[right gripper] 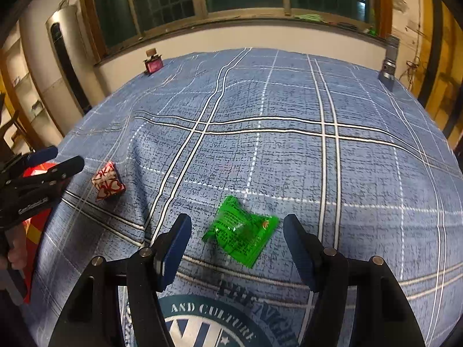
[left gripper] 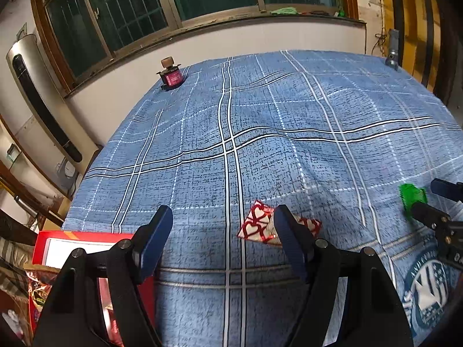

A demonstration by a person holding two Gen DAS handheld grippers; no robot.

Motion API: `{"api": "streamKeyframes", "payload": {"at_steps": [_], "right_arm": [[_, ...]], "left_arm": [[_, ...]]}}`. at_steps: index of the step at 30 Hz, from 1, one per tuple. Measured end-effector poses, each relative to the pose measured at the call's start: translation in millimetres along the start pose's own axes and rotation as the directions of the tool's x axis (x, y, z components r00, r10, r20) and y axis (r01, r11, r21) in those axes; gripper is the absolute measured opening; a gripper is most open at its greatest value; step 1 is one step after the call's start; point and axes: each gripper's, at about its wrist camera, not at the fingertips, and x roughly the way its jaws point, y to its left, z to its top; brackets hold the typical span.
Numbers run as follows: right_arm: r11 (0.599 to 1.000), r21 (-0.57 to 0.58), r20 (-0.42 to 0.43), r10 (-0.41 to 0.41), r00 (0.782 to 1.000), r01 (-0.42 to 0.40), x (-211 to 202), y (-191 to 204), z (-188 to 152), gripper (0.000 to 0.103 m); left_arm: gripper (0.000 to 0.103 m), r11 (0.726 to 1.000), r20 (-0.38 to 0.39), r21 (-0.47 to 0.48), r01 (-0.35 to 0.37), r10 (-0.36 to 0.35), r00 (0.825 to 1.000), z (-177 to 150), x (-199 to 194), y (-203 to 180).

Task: Organize snacks
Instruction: 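Grasp the green packet with the right gripper while the left grasps the red-white heart-print packet, then lift both packets and carry them over the red-rimmed box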

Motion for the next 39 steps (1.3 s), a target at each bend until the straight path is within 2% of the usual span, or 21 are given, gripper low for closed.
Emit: {"api": "streamKeyframes", "payload": {"at_steps": [9, 12, 13, 14, 15, 16, 17, 18, 21, 26, 31, 36, 39], "right_arm": [[1.0, 0.008, 0.001, 0.004, 1.0, -0.004, 16.8, -3.4, -2.7, 0.07], [1.0, 0.014, 0.002, -0.003, 1.0, 0.003, 17.3, -2.4, -2.0, 0.067], [1.0, 0.014, 0.002, -0.004, 1.0, 0.004, 17.1, -2.4, -2.1, 0.061], [1.0, 0.017, 0.004, -0.007, 1.0, 0.007, 16.6, -2.8, -2.4, 0.06], [1.0, 0.02, 0.006, -0.005, 1.0, 0.005, 16.4, -3.3, -2.3, 0.058], [1.0, 0.022, 0.007, -0.001, 1.0, 0.001, 16.1, -4.1, -2.5, 0.05], [1.0, 0.022, 0.009, 0.0, 1.0, 0.0, 15.9, -4.2, -2.7, 0.046], [1.0, 0.015, 0.007, -0.011, 1.0, 0.011, 15.9, -3.3, -2.7, 0.045], [1.0, 0.011, 0.004, -0.017, 1.0, 0.017, 15.2, -2.3, -3.6, 0.043], [0.998, 0.053, -0.03, 0.025, 0.999, -0.024, 8.8, -6.4, -6.1, 0.042], [0.986, 0.122, -0.063, 0.12, 0.991, -0.112, -10.0, -11.9, -17.5, 0.042], [0.965, 0.196, -0.043, 0.186, 0.982, -0.174, -47.0, -18.2, -39.9, 0.042], [0.958, 0.21, -0.022, 0.205, 0.979, -0.196, -67.7, -15.9, -54.2, 0.042]], "left_arm": [[0.073, 1.0, -0.054, 0.012, 0.002, -0.001, 0.999, -0.3, 30.9, -18.2], [0.072, 1.0, -0.032, 0.017, 0.009, -0.009, 0.999, -4.4, 29.7, -22.4], [0.071, 0.999, -0.038, 0.021, 0.026, -0.025, 0.999, -5.0, 30.0, -24.2], [0.067, 0.999, -0.048, 0.024, 0.046, -0.045, 0.998, -6.3, 30.7, -26.8], [0.055, 0.997, -0.067, 0.034, 0.066, -0.063, 0.996, -8.5, 32.8, -30.3], [0.04, 0.996, -0.058, 0.037, 0.084, -0.082, 0.995, -10.0, 31.5, -32.4], [0.031, 0.993, -0.055, 0.057, 0.1, -0.096, 0.994, -11.5, 29.8, -36.3], [0.018, 0.99, -0.051, 0.073, 0.119, -0.115, 0.992, -12.6, 27.5, -40.1], [0.008, 0.985, -0.055, 0.106, 0.137, -0.132, 0.99, -17.3, 22.2, -45.1], [0.0, 0.974, -0.083, 0.074, 0.214, -0.208, 0.975, -23.8, 12.3, -32.5], [0.0, 0.96, -0.107, 0.054, 0.274, -0.267, 0.958, -41.6, -4.0, -23.3], [0.0, 0.942, -0.126, -0.018, 0.334, -0.333, 0.934, -64.1, -23.1, -5.7], [0.0, 0.938, -0.126, -0.036, 0.345, -0.346, 0.93, -78.5, -36.7, 1.2]]}}
